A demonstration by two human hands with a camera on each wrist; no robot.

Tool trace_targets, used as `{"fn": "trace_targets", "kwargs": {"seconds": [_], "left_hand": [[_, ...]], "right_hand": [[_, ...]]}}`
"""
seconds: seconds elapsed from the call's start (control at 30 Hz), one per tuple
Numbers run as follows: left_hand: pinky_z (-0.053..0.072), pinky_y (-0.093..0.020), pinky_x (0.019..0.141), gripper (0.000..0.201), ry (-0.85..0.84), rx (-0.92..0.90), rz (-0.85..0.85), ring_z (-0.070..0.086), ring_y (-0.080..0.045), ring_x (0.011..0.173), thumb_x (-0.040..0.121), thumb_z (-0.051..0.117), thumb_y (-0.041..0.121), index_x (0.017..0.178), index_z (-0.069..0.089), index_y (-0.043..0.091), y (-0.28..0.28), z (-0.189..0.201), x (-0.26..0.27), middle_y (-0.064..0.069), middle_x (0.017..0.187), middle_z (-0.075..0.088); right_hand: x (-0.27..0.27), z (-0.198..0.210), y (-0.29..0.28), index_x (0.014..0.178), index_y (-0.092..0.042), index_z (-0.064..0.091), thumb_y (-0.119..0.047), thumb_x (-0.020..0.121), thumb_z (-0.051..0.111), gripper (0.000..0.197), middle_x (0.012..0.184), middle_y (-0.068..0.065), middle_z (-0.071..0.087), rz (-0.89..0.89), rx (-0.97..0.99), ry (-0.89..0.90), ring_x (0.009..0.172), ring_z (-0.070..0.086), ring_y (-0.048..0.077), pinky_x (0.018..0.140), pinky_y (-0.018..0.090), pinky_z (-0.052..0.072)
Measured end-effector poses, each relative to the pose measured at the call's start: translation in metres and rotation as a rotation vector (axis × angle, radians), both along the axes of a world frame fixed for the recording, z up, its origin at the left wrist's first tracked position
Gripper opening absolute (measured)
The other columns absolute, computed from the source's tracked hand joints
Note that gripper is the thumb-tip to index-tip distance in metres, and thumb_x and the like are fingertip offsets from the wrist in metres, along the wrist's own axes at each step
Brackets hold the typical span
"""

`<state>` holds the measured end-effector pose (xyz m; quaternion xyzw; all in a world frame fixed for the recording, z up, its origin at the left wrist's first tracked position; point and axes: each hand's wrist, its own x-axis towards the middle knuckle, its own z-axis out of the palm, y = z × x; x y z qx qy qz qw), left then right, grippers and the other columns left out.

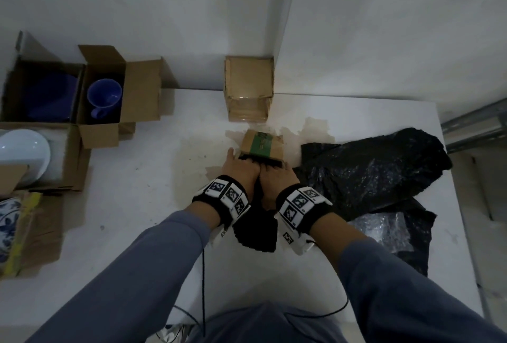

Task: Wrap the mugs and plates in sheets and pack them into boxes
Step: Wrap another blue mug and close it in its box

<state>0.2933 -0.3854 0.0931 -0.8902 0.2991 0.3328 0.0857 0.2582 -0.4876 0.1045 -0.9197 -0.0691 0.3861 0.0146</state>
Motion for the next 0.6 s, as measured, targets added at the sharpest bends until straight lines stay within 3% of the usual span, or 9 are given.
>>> {"fn": "trace_targets", "kwargs": {"seconds": [0.13,0.3,0.43,0.53,0.6], "left_hand": [[-0.004,-0.065,0.115,0.071,0.025,0.040,0.005,0.038,-0.027,0.138,0.086,0.061,0.042,0.146,0.036,0.015,-0.003,0.006,0.000,-0.006,0.143,0.049],[-0.002,-0.063,0.116,0.052,-0.014,-0.060,-0.005,0.047,-0.025,0.130,0.086,0.058,0.034,0.134,0.049,0.017,0.007,0.007,-0.006,-0.003,0.132,0.059],[-0.007,-0.059,0.115,0.052,-0.061,-0.201,-0.033,0.044,-0.024,0.133,0.083,0.062,0.029,0.133,0.052,0.016,0.021,0.014,-0.018,-0.002,0.132,0.058],[0.002,-0.058,0.117,0.052,-0.141,-0.275,-0.064,0.051,-0.023,0.124,0.081,0.060,0.018,0.132,0.050,0.019,0.036,0.023,-0.029,0.000,0.126,0.058],[0.016,-0.051,0.115,0.049,-0.169,-0.319,-0.072,0.056,-0.020,0.116,0.083,0.054,0.012,0.129,0.054,0.025,0.047,0.025,-0.036,0.003,0.121,0.060]], "right_hand": [[0.006,-0.007,-0.002,0.147,-0.009,0.025,-0.036,0.075,0.077,0.094,0.145,0.012,0.040,-0.016,0.021,0.025,0.133,0.040,0.031,0.114,0.048,0.029],[0.001,-0.004,0.000,0.129,-0.011,0.046,-0.031,0.077,0.076,0.063,0.122,0.011,0.058,-0.036,0.063,-0.046,0.106,0.059,0.031,0.092,0.042,0.051],[-0.006,0.010,-0.009,0.112,-0.011,0.058,-0.028,0.080,0.071,0.038,0.105,0.010,0.064,-0.091,0.219,-0.017,0.091,0.064,0.030,0.077,0.036,0.054],[-0.015,0.020,-0.018,0.108,-0.013,0.059,-0.025,0.084,0.058,0.027,0.108,0.010,0.062,-0.062,0.279,-0.116,0.098,0.062,0.031,0.082,0.040,0.054],[-0.019,0.026,-0.026,0.112,-0.018,0.063,-0.018,0.085,0.053,0.028,0.112,0.006,0.061,0.021,0.230,-0.212,0.102,0.060,0.028,0.085,0.039,0.052]]}}
